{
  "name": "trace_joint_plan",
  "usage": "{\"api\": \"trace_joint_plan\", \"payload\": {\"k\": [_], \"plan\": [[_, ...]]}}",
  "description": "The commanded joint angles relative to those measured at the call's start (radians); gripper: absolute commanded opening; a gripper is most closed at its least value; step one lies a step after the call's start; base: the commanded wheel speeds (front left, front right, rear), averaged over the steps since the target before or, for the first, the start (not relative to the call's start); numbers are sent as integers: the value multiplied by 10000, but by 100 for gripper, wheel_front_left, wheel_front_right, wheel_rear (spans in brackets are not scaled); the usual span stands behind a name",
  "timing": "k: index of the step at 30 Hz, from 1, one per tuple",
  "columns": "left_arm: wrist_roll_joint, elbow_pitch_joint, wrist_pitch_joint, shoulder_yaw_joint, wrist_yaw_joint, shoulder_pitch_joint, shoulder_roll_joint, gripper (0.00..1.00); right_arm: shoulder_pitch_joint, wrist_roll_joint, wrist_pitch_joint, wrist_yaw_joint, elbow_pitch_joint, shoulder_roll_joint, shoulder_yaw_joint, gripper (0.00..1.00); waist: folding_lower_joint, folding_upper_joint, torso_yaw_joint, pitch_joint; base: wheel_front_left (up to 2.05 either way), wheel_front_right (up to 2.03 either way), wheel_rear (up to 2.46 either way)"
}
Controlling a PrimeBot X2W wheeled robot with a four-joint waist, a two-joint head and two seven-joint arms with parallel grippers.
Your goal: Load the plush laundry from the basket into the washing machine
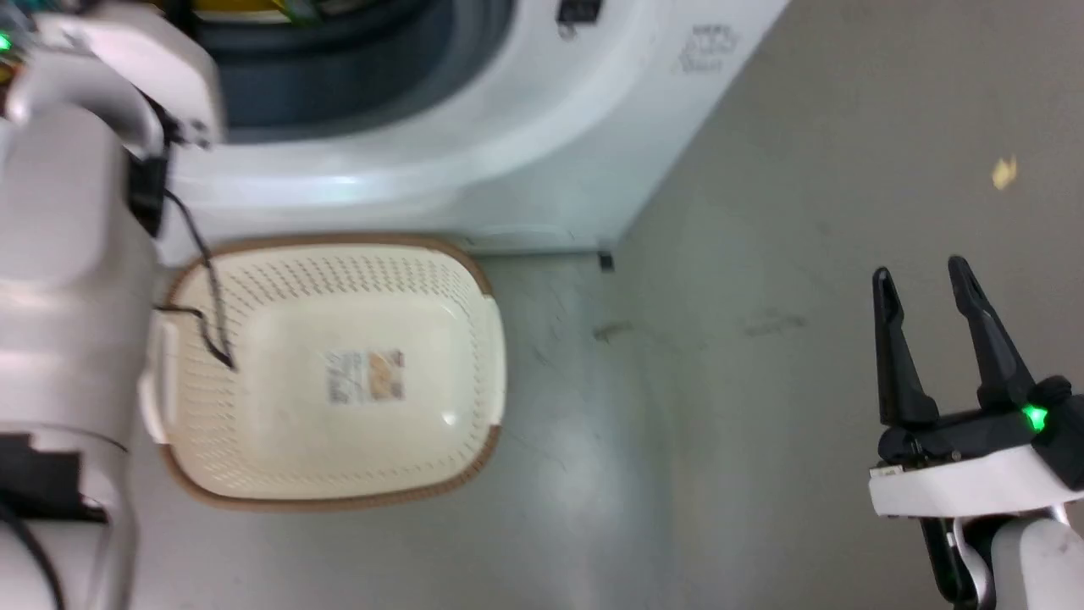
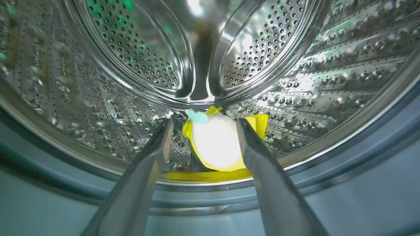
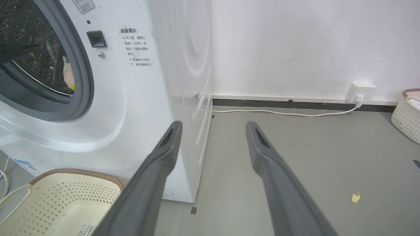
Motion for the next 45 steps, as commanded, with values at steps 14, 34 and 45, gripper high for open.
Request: {"api": "trace_joint_plan", "payload": {"k": [14,34,45], "plan": [[-939,-3538,-558,426,286,4696,-991,100,1352,-466,-46,-9,-79,-2,-214,100,2,0,1698,-3608,0,0,0],[-1029,-8261,-554,500,1233,11570,-1389,100,2698,-258,-46,-9,1,-2,275,100,2,0,2083,-4858,0,0,0],[-613,-8619,-561,200,1604,11965,-1719,100,2789,-213,-46,-9,54,-2,280,100,2,0,2058,-4641,0,0,0]]}}
